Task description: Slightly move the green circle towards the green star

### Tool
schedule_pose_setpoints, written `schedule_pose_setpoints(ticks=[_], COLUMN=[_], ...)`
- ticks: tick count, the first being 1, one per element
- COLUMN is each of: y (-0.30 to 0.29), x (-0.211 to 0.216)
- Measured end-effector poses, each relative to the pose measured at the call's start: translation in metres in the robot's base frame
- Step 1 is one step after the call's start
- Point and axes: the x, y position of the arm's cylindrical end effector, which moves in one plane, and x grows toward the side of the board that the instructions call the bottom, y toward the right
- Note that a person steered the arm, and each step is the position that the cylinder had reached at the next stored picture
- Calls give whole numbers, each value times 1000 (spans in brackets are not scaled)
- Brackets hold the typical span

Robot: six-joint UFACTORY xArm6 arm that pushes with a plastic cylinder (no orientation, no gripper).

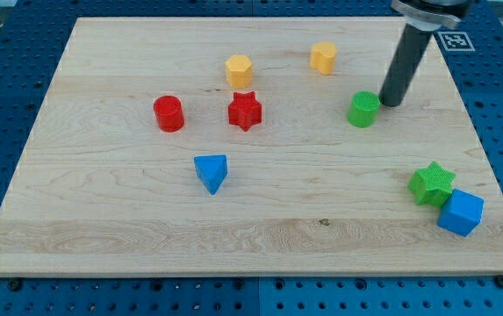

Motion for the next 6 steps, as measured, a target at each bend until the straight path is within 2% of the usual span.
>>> schedule_pose_setpoints(ticks=[2, 3, 4, 6], y=[-16, -21, -54, -64], x=[41, 39, 9, 50])
